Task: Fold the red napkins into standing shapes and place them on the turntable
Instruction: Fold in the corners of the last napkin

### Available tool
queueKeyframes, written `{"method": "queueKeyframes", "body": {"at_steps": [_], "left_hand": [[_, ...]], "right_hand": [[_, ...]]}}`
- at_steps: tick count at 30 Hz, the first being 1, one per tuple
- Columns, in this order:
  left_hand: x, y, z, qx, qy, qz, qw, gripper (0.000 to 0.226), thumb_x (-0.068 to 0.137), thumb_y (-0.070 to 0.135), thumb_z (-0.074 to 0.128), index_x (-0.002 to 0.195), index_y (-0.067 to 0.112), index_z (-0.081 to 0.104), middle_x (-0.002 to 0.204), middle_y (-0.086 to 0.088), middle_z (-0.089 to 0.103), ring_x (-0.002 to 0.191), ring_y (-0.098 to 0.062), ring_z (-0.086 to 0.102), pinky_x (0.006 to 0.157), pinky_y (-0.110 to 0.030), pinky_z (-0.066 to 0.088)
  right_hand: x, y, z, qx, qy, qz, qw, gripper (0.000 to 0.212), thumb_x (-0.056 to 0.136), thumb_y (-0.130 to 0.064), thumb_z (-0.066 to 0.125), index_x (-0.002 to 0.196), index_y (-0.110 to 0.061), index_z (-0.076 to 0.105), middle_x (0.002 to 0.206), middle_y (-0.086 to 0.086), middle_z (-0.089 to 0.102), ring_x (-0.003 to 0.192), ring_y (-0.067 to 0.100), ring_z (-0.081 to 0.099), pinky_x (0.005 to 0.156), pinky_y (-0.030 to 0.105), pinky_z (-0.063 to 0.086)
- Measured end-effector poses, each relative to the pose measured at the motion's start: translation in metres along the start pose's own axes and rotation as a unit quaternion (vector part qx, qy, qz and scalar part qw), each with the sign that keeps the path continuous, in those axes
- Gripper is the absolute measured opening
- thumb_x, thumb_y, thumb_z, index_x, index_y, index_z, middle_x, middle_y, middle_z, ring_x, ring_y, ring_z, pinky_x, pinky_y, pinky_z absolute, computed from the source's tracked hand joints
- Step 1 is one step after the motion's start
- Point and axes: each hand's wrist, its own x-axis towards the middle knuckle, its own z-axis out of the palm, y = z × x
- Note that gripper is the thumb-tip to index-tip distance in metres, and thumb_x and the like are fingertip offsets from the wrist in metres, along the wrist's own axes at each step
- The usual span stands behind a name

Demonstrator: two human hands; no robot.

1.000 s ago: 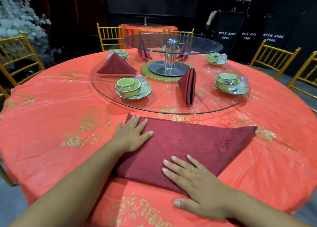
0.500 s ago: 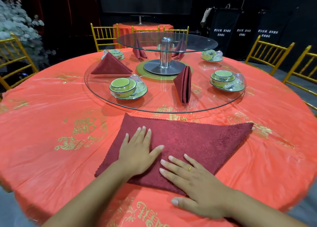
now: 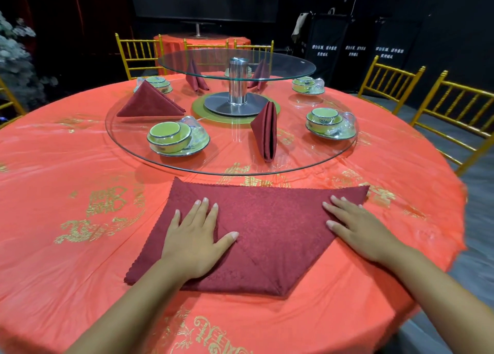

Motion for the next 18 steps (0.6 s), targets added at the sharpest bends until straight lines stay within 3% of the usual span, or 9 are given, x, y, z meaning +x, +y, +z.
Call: {"method": "queueKeyframes", "body": {"at_steps": [4, 6, 8, 11, 14, 18], "left_hand": [[0.001, 0.000, 0.001, 0.003, 0.005, 0.000, 1.000, 0.107, 0.063, 0.084, -0.016, 0.153, 0.027, -0.001, 0.160, 0.004, -0.011, 0.146, -0.010, -0.014, 0.118, -0.045, -0.006], [0.000, 0.000, 0.002, 0.001, 0.008, -0.001, 1.000, 0.107, 0.063, 0.084, -0.016, 0.153, 0.027, -0.001, 0.160, 0.004, -0.011, 0.146, -0.010, -0.014, 0.119, -0.045, -0.006], [0.001, 0.000, 0.002, 0.003, 0.011, -0.002, 1.000, 0.107, 0.063, 0.084, -0.016, 0.153, 0.027, -0.001, 0.160, 0.004, -0.010, 0.146, -0.010, -0.013, 0.119, -0.044, -0.005], [0.001, 0.001, 0.002, 0.004, 0.013, -0.003, 1.000, 0.106, 0.064, 0.083, -0.015, 0.153, 0.027, 0.000, 0.161, 0.004, -0.009, 0.146, -0.010, -0.012, 0.119, -0.044, -0.004], [0.001, 0.000, 0.002, 0.001, 0.013, -0.003, 1.000, 0.105, 0.065, 0.083, -0.013, 0.153, 0.027, 0.001, 0.161, 0.004, -0.009, 0.146, -0.010, -0.012, 0.119, -0.044, -0.004], [0.001, 0.000, 0.002, 0.003, 0.015, -0.003, 1.000, 0.100, 0.070, 0.082, -0.007, 0.153, 0.027, 0.002, 0.161, 0.003, -0.008, 0.146, -0.010, -0.012, 0.118, -0.044, -0.004]], "right_hand": [[0.004, 0.013, -0.006, 0.052, 0.087, 0.071, 0.992, 0.045, 0.092, -0.035, 0.058, 0.133, -0.018, 0.054, 0.148, 0.007, 0.040, 0.137, 0.022, 0.035, 0.112, 0.036, 0.028], [0.002, 0.010, -0.008, 0.036, 0.158, 0.118, 0.980, 0.037, 0.085, -0.036, 0.066, 0.115, -0.016, 0.063, 0.126, 0.009, 0.056, 0.122, 0.029, 0.048, 0.098, 0.039, 0.041], [-0.001, 0.002, -0.010, 0.030, 0.217, 0.160, 0.962, 0.025, 0.078, -0.042, 0.071, 0.085, -0.020, 0.061, 0.093, 0.002, 0.054, 0.099, 0.030, 0.055, 0.076, 0.038, 0.043], [-0.003, -0.005, -0.011, 0.018, 0.204, 0.199, 0.958, 0.041, 0.077, -0.056, 0.064, 0.060, -0.021, 0.052, 0.075, -0.002, 0.049, 0.083, 0.027, 0.055, 0.061, 0.033, 0.036], [-0.001, -0.009, -0.012, 0.057, 0.198, 0.212, 0.955, 0.044, 0.079, -0.057, 0.061, 0.055, -0.021, 0.056, 0.073, 0.002, 0.055, 0.082, 0.025, 0.055, 0.059, 0.032, 0.033], [0.004, -0.016, -0.011, 0.185, 0.219, 0.214, 0.934, 0.034, 0.078, -0.044, 0.070, 0.066, -0.014, 0.059, 0.067, 0.007, 0.062, 0.070, 0.027, 0.059, 0.058, 0.037, 0.039]]}}
